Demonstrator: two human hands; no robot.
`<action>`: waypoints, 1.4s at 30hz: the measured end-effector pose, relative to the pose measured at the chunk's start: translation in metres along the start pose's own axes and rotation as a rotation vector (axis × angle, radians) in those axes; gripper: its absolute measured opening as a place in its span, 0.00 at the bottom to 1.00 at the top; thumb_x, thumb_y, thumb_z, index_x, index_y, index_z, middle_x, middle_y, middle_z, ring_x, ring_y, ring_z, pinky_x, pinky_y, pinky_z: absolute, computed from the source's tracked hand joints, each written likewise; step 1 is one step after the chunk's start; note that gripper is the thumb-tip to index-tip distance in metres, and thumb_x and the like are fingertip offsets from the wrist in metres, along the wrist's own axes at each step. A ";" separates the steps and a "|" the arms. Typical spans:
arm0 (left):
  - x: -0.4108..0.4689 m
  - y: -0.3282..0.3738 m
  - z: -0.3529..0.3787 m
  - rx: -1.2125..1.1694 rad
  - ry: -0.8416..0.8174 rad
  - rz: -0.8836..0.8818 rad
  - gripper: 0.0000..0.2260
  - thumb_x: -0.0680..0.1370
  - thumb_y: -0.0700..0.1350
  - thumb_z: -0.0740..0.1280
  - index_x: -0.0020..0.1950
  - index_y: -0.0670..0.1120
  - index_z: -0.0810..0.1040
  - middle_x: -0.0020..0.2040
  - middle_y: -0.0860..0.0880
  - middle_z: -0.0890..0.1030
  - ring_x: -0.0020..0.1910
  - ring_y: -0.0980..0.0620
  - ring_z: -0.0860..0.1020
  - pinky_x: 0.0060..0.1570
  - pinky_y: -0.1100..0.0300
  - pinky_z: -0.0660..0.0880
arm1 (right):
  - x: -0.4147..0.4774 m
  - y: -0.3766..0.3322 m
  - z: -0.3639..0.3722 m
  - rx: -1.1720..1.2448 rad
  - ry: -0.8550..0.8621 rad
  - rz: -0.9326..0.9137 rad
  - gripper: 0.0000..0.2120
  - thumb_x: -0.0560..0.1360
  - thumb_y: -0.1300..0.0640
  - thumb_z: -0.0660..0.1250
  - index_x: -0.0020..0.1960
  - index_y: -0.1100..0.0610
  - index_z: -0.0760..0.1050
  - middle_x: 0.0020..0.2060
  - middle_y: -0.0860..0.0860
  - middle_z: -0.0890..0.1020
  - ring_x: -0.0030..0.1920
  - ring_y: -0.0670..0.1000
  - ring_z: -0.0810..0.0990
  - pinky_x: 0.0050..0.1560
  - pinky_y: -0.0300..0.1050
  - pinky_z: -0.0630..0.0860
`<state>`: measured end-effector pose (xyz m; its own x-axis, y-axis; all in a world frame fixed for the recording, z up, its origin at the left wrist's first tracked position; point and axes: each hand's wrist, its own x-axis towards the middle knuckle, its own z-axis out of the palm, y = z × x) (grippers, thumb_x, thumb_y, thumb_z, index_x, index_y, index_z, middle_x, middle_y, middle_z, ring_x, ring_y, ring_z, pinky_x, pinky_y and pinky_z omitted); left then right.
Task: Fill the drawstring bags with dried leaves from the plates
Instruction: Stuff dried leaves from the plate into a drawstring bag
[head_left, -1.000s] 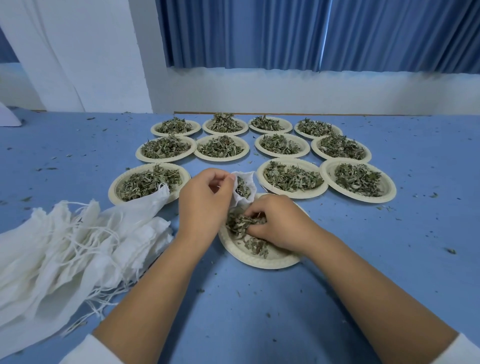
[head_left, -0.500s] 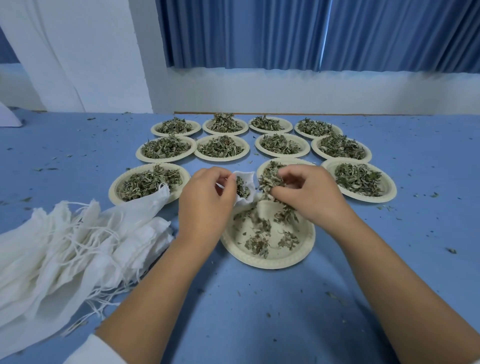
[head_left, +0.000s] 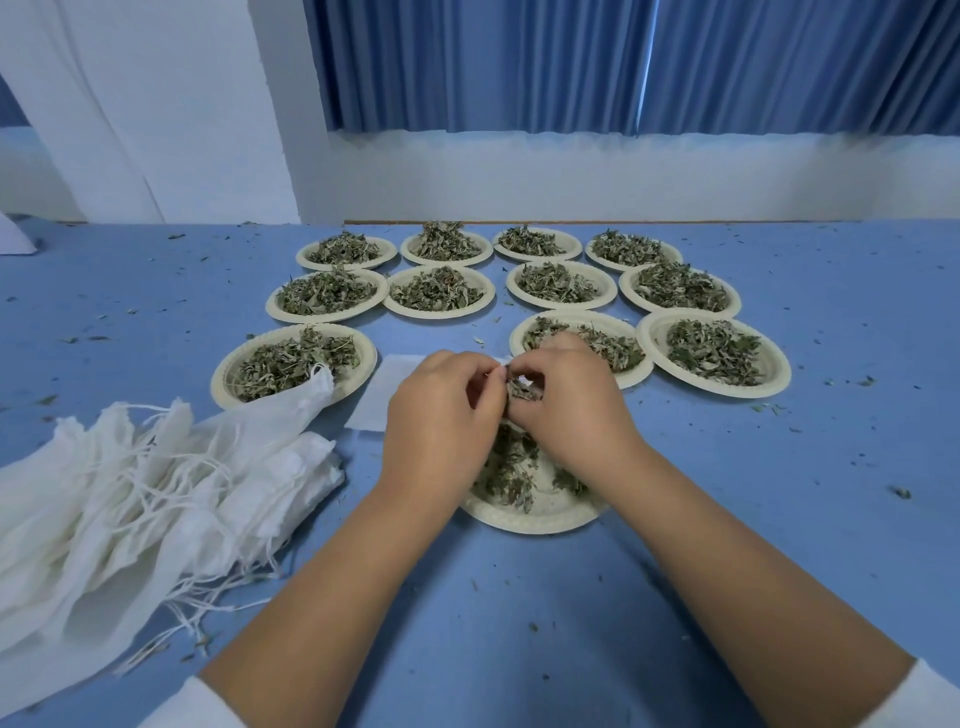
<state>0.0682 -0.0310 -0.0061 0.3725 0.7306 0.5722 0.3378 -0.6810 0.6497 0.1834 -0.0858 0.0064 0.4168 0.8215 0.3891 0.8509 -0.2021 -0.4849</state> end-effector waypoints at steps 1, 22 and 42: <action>0.000 -0.001 0.000 0.013 -0.002 0.004 0.05 0.78 0.43 0.69 0.48 0.44 0.84 0.42 0.49 0.82 0.43 0.49 0.79 0.46 0.53 0.75 | 0.001 0.000 -0.002 0.091 0.000 0.049 0.14 0.69 0.59 0.73 0.55 0.53 0.82 0.45 0.48 0.73 0.38 0.43 0.71 0.38 0.33 0.65; 0.003 -0.003 0.001 -0.157 -0.030 -0.162 0.04 0.78 0.44 0.68 0.46 0.49 0.82 0.40 0.54 0.83 0.43 0.54 0.81 0.48 0.51 0.78 | -0.003 0.004 0.001 0.774 0.069 0.274 0.07 0.70 0.64 0.75 0.43 0.54 0.80 0.39 0.51 0.85 0.40 0.43 0.83 0.42 0.34 0.78; 0.008 -0.008 -0.007 -0.160 -0.022 -0.225 0.07 0.78 0.43 0.69 0.41 0.52 0.79 0.34 0.57 0.81 0.37 0.61 0.79 0.42 0.62 0.75 | -0.010 0.010 -0.010 -0.060 -0.475 -0.059 0.23 0.60 0.40 0.79 0.50 0.47 0.78 0.41 0.41 0.75 0.41 0.41 0.72 0.41 0.39 0.69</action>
<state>0.0623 -0.0195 -0.0036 0.3225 0.8603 0.3949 0.2742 -0.4842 0.8309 0.1908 -0.1015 0.0051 0.1869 0.9824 0.0072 0.8916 -0.1666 -0.4210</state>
